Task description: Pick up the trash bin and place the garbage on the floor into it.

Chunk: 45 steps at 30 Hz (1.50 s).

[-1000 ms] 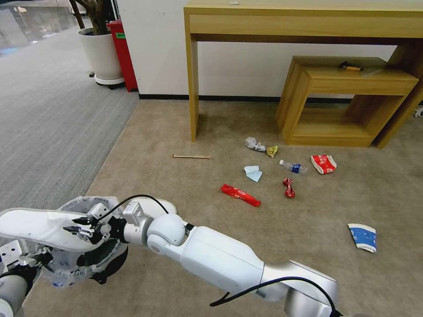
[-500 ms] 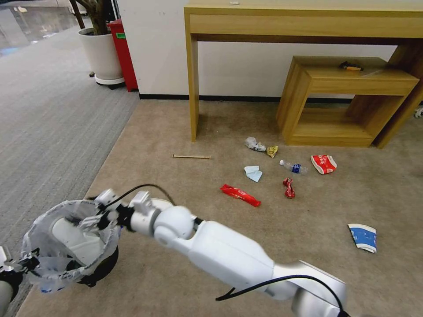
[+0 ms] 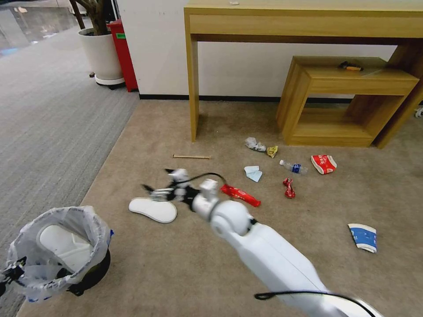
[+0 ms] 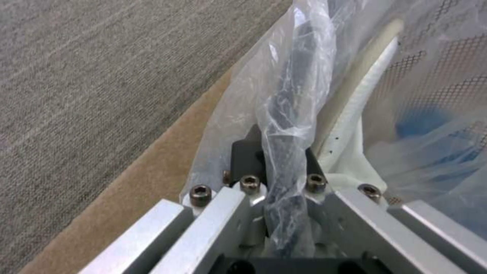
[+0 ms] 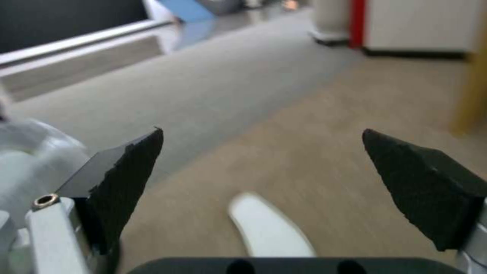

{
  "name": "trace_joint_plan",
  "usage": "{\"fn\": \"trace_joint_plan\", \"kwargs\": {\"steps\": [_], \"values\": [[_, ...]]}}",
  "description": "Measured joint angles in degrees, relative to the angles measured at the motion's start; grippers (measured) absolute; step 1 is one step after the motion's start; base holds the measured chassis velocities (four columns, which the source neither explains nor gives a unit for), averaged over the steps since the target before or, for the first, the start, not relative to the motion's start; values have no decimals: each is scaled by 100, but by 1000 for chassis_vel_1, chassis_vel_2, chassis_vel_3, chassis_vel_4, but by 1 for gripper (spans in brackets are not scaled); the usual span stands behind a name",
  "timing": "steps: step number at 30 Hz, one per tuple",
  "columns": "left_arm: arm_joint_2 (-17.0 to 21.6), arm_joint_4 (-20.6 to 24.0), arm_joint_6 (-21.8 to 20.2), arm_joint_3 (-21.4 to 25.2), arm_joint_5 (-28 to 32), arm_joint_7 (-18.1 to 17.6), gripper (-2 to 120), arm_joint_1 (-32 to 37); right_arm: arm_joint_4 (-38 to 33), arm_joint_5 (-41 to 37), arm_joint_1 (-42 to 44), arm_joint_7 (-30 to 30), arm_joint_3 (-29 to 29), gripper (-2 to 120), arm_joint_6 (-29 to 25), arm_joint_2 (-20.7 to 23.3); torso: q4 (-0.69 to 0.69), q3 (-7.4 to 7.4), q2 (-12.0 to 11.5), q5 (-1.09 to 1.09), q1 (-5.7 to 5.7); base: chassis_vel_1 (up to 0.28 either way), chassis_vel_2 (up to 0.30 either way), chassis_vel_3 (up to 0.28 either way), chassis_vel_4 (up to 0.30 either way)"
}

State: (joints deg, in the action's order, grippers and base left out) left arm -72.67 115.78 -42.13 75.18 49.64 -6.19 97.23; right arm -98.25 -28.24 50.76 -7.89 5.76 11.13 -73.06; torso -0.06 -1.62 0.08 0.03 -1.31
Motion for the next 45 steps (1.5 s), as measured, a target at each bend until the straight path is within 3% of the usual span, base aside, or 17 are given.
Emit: {"fn": "trace_joint_plan", "kwargs": {"steps": [3, 15, 28, 45], "values": [[-15, -21, 0, 11, -20, 34, 0, 7, -206, 205, 731, -12, -603, 100, -199, 104, 0, 0, 0, 0, 0, 0, 0, 0, 0], [-169, 162, -1, -116, -155, 21, 0, 18, -430, 438, 1532, -129, -1554, 100, -468, 144, 2, 0, 0, -1, 0, 47, 66, -55, -75], [-243, 351, -1, -146, -170, 32, 0, 48, -446, 382, 1604, -144, -1730, 100, -447, 194, 1, 0, 0, -1, 0, 66, 144, -68, -137], [-234, 380, -1, -99, -116, 102, 0, 82, -321, 461, 1499, -125, -1507, 100, -347, 61, 2, -1, -1, -2, -1, -23, 102, 22, -99]]}}
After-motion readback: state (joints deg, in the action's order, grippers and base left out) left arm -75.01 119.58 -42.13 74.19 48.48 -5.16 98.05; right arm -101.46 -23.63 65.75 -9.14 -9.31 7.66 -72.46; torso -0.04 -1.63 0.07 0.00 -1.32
